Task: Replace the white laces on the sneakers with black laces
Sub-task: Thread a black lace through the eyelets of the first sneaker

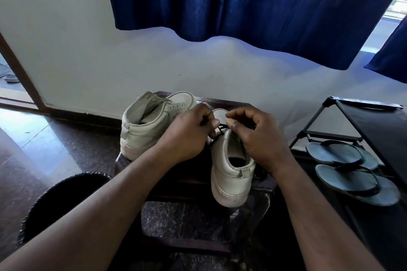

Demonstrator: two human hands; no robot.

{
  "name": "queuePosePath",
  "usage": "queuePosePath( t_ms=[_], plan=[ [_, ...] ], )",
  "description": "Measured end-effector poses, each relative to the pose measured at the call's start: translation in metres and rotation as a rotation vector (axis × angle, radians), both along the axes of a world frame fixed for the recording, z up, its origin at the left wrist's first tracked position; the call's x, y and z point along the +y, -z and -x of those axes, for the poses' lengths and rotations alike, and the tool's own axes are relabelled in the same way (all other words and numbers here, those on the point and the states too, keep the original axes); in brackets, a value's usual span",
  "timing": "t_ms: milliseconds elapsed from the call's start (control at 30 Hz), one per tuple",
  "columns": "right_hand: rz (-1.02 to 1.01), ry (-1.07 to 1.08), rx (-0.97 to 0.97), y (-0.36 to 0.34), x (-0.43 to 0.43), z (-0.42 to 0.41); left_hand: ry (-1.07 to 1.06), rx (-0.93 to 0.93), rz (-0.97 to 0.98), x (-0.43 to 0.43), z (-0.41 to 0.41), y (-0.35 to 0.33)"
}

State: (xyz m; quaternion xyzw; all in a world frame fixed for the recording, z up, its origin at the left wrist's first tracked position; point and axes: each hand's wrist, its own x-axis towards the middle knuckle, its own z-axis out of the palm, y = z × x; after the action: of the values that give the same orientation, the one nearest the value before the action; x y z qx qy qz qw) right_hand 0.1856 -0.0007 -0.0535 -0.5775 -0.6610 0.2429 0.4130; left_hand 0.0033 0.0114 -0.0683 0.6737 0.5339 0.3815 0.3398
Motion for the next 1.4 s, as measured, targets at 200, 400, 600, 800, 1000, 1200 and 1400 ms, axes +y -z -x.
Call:
queuePosePath(
  t_ms=[200, 400, 600, 800, 1000, 1200, 1400],
  plan=[
    [-0.026, -0.130, 0.157, -0.009, 0.001, 0.012, 0.091, -0.382, -0.163, -0.007, 0.000, -0.024],
    [-0.070, -0.172, 0.102, -0.010, -0.007, 0.019, 0.006, -0.182, -0.363, -0.016, -0.003, -0.033],
    [-0.054, -0.056, 0.371, -0.013, -0.004, 0.010, -0.077, -0.033, -0.386, -0.001, 0.005, -0.016],
    [-0.019, -0.061, 0.855, -0.026, -0.003, -0.011, 0.043, 0.101, -0.242, 0.003, -0.001, 0.002],
    [-0.070, -0.052, 1.151, -0.030, 0.001, -0.045, 0.056, 0.063, -0.141, 0.001, -0.013, 0.003],
    [-0.139, -0.060, 1.293, -0.032, 0.001, -0.057, 0.049, -0.019, 0.046, 0.003, -0.018, 0.001],
    [-0.220, -0.057, 1.414, -0.041, 0.000, -0.078, 0.092, -0.113, 0.120, 0.002, -0.016, 0.003]
  ],
)
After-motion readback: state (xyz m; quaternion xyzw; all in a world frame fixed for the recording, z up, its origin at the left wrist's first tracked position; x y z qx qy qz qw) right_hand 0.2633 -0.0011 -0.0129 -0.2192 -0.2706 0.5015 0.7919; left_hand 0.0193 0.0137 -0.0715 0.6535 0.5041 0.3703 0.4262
